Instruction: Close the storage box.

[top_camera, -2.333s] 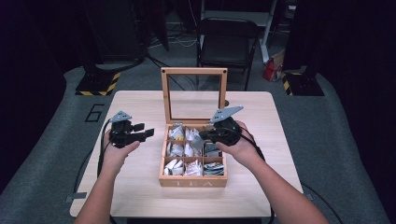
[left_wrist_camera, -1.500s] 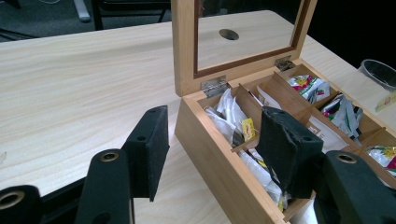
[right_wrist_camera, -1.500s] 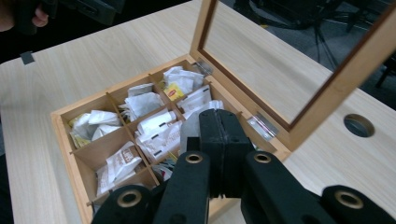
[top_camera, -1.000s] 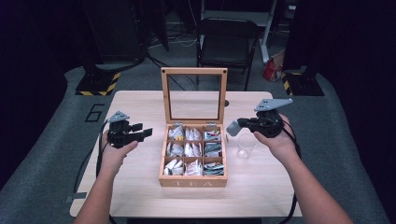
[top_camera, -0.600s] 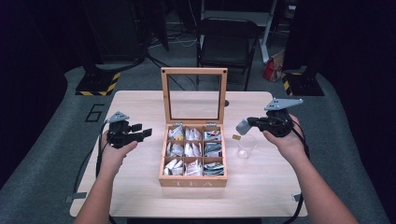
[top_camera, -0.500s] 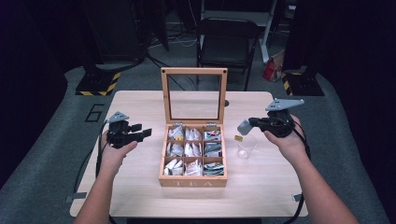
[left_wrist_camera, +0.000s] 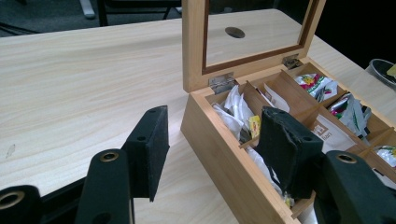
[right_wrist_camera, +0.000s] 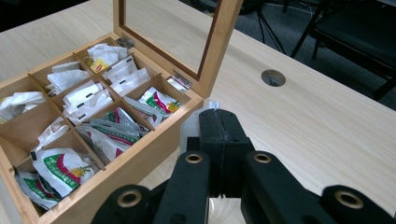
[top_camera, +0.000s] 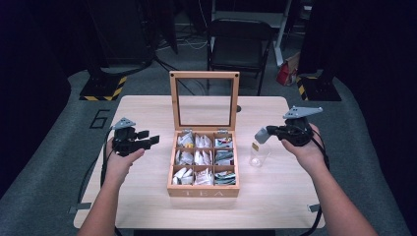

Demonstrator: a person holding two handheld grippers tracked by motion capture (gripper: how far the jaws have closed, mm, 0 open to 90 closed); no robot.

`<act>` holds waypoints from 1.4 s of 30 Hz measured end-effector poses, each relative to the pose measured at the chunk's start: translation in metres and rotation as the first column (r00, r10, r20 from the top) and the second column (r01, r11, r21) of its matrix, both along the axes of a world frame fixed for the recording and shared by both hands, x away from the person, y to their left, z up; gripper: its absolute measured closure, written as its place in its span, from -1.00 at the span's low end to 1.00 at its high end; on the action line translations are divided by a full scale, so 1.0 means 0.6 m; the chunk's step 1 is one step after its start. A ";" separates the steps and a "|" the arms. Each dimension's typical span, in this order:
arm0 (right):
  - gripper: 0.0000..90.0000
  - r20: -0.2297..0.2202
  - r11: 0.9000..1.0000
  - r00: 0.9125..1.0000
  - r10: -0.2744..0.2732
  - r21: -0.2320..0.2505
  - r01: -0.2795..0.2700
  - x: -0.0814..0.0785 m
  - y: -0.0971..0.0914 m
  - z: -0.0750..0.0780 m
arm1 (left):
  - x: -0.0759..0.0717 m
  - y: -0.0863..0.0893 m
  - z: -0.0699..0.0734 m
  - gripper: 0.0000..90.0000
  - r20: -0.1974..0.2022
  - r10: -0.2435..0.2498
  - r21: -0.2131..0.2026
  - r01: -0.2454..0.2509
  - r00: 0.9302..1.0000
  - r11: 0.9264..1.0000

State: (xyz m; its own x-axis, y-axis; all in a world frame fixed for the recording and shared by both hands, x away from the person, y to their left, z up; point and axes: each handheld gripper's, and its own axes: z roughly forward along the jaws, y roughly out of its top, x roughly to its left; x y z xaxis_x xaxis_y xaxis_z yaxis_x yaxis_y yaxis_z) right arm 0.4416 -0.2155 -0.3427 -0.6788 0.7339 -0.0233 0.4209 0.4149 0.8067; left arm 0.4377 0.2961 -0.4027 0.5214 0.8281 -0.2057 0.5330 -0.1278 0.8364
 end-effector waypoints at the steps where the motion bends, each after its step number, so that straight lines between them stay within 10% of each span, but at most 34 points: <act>1: 1.00 0.000 1.000 1.000 0.000 -0.002 0.000 0.001 -0.001 -0.001 | 0.000 0.000 0.000 -0.05 0.000 0.000 0.000 0.000 1.000 1.000; 42: 1.00 -0.103 0.997 0.994 -0.028 -0.068 0.021 0.010 0.009 -0.115 | -0.001 0.005 0.001 -0.05 0.000 0.006 -0.001 -0.006 1.000 1.000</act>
State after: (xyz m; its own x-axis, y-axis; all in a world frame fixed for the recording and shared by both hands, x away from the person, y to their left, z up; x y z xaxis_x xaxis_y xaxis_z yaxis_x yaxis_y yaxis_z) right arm 0.4478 -0.2099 -0.4117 -0.6617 0.7497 -0.0030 0.5121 0.4549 0.7286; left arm 0.4370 0.2990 -0.4020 0.5162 0.8312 -0.2063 0.5337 -0.1239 0.8365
